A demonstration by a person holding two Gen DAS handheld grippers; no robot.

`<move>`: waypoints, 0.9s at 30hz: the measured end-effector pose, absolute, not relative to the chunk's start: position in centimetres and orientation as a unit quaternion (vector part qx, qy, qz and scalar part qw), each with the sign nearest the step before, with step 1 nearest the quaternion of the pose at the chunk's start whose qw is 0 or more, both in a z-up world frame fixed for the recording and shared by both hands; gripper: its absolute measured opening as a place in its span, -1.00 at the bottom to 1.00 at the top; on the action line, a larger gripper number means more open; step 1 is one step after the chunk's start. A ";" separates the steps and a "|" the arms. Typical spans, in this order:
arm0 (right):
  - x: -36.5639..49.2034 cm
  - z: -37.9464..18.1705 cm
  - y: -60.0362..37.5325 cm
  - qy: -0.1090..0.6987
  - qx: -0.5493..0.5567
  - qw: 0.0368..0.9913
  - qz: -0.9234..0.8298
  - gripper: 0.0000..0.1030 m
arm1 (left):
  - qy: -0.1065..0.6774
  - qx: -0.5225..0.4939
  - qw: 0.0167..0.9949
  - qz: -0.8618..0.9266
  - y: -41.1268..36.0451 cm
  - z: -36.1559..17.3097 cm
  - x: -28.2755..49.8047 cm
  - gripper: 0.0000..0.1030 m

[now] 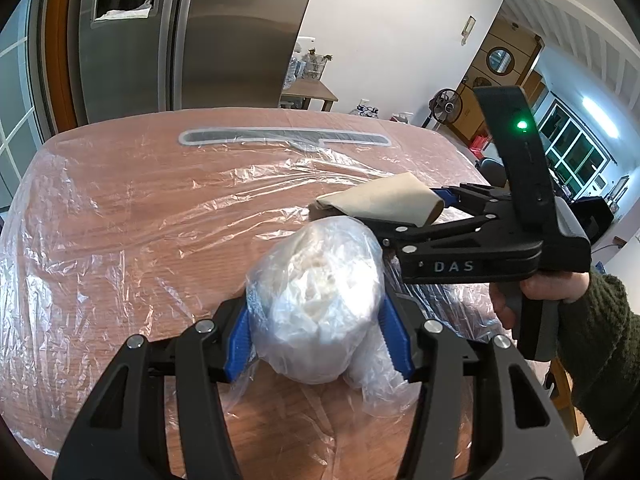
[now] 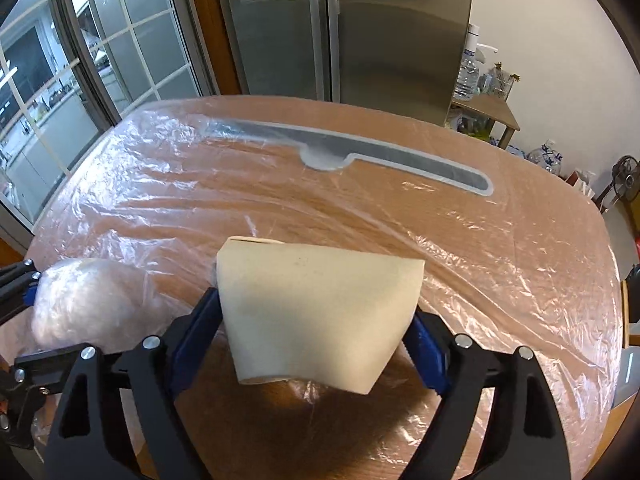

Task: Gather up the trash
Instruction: 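Lift the plastic bag and paper cone with both grippers off the table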

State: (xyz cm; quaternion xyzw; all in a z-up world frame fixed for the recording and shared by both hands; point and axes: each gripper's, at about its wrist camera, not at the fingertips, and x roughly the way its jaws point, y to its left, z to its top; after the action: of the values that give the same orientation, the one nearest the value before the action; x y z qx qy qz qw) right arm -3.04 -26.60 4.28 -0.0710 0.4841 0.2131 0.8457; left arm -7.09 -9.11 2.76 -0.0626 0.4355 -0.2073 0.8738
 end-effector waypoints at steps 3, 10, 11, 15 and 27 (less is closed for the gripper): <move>-3.2 4.3 -26.8 0.479 -0.074 0.848 0.216 0.56 | 0.435 -0.062 0.874 -0.207 -9.1 2.7 -7.1 0.08; -3.7 4.8 -28.1 0.471 -0.038 0.852 0.224 0.35 | 0.433 -0.064 0.874 -0.209 -8.9 2.7 -7.3 0.08; -3.8 4.8 -28.3 0.469 -0.034 0.853 0.225 0.35 | 0.433 -0.064 0.874 -0.209 -8.9 2.7 -7.3 0.08; -4.1 4.5 -28.3 0.466 -0.035 0.854 0.229 0.35 | 0.434 -0.062 0.874 -0.209 -9.0 2.7 -7.3 0.08; -4.7 4.7 -28.5 0.463 -0.022 0.851 0.245 0.06 | 0.434 -0.064 0.875 -0.206 -9.1 2.7 -7.3 0.08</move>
State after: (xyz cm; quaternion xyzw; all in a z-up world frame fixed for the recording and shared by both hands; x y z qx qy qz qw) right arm -4.66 -28.53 4.73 -0.0216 0.4634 0.2448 0.8514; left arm -7.32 -9.08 2.73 -0.0637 0.4338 -0.2064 0.8748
